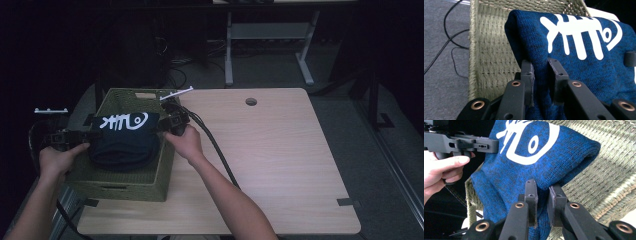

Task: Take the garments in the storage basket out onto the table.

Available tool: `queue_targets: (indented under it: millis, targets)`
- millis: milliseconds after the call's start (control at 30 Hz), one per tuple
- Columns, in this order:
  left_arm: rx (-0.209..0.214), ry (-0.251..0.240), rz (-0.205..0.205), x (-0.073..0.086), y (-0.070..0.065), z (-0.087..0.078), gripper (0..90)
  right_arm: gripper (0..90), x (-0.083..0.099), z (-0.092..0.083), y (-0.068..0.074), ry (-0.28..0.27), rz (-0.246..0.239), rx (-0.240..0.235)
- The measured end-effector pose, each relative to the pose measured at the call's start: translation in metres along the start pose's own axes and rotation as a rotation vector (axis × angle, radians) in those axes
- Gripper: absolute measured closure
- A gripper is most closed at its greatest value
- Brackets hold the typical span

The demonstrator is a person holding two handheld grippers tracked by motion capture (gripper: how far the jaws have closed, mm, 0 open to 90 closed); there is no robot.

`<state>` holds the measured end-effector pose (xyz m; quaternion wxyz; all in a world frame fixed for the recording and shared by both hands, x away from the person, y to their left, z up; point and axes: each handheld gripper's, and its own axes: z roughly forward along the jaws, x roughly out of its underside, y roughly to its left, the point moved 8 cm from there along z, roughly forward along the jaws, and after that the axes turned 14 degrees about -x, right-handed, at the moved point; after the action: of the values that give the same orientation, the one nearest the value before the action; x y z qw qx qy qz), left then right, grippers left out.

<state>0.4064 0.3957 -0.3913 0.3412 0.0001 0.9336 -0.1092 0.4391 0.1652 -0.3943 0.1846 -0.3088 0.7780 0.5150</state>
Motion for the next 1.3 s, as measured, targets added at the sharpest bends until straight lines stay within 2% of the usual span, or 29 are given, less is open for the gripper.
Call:
queue_targets:
  millis: [167, 300, 500, 833, 1000, 1300]
  targets:
    - [-0.009, 0.015, 0.000, 0.003, 0.001, 0.006, 75.7, 79.4, 0.004, 0.004, -0.007, 0.012, 0.008, 0.011]
    - [-0.023, 0.028, 0.021, 0.004, 0.000, 0.011, 75.5, 79.3, 0.007, 0.006, -0.012, 0.012, 0.016, 0.020]
    - [-0.039, 0.043, 0.030, 0.005, 0.000, 0.017, 74.9, 79.1, 0.010, 0.008, -0.019, 0.011, 0.030, 0.032]
    - [-0.054, 0.068, 0.030, 0.007, 0.002, 0.026, 74.5, 78.9, 0.012, 0.011, -0.023, 0.028, 0.033, 0.053]
    - [-0.073, 0.066, 0.035, 0.007, 0.003, 0.028, 73.3, 78.7, 0.012, 0.012, -0.025, 0.025, 0.033, 0.061]
    - [-0.076, 0.069, 0.025, 0.007, 0.005, 0.030, 73.3, 77.6, 0.010, 0.012, -0.025, 0.023, 0.021, 0.083]
